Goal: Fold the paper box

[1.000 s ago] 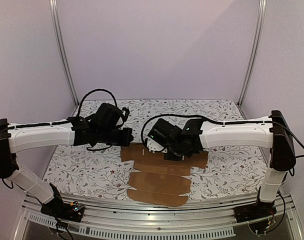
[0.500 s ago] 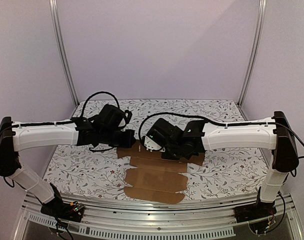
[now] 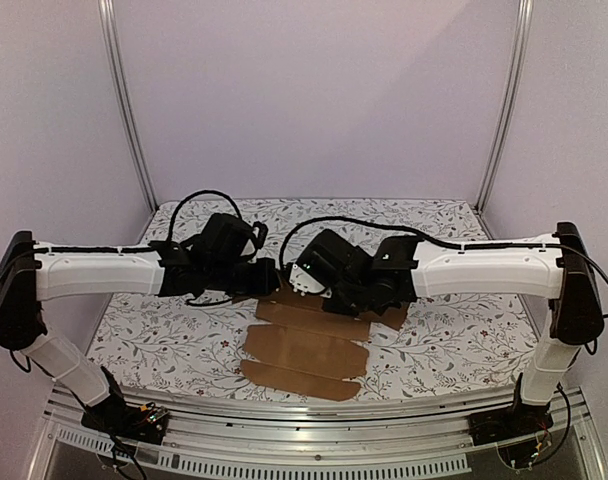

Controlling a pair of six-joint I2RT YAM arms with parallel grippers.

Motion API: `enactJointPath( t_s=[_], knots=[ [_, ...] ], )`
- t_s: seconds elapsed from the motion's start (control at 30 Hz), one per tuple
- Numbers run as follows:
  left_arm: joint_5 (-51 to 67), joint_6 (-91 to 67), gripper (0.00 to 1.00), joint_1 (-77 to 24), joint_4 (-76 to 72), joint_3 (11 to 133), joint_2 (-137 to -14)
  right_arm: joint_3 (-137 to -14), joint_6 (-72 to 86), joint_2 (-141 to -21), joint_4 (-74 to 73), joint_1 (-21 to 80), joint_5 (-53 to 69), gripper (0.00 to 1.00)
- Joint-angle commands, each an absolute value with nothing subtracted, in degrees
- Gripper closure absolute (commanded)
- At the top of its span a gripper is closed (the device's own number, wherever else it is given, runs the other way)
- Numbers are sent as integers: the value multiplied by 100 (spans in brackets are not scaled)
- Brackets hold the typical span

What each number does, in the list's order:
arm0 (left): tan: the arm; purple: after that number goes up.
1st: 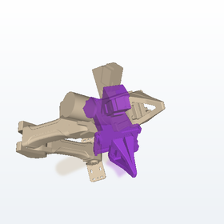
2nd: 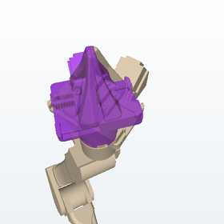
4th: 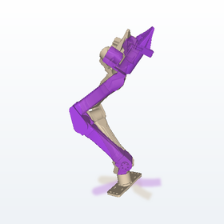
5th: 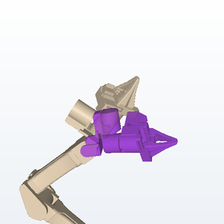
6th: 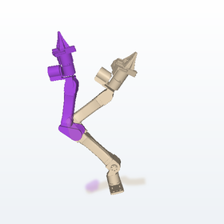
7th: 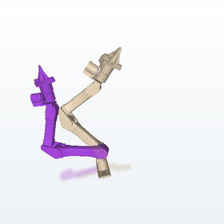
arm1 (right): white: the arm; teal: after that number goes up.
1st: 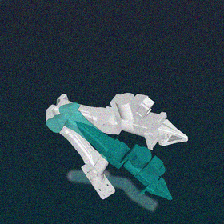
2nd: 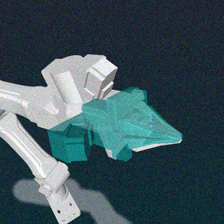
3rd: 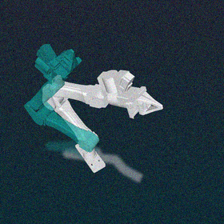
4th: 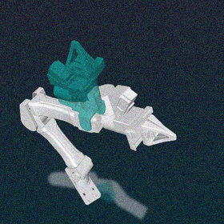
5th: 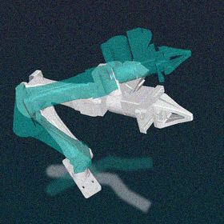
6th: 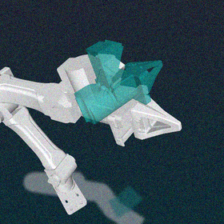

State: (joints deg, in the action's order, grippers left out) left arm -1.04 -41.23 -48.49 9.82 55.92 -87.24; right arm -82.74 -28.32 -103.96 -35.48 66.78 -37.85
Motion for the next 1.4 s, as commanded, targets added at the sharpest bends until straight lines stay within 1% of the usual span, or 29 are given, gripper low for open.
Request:
enactJointPath(
  t_s=[0.0,0.07,0.3,0.6,0.83,1.07,1.37],
  knots=[
    [87,-4635,100,-4948,122,5282,-8766,-8205,-2564,-10148,-3452,6758,-3574,100],
    [64,-4740,100,-4948,-263,5187,-8719,-8181,-2509,-10126,-3482,6758,-3561,100],
    [29,-4720,100,-4935,-574,5131,-8579,-8049,-2358,-10055,-3524,6763,-3465,100],
    [18,-4456,100,-4845,-28,4983,-8321,-7980,-2203,-10105,-3524,6762,-3625,100],
    [-661,-4275,100,-4808,956,4803,-7974,-8013,-2175,-10160,-3521,6762,-3673,100],
    [-1105,-4160,100,-4790,1797,4878,-8047,-8154,-2004,-10192,-3704,6702,-3304,100],
    [-1395,-4192,100,-4793,1743,4686,-8397,-8515,-1603,-10431,-4140,6557,-2751,100]
  ],
)
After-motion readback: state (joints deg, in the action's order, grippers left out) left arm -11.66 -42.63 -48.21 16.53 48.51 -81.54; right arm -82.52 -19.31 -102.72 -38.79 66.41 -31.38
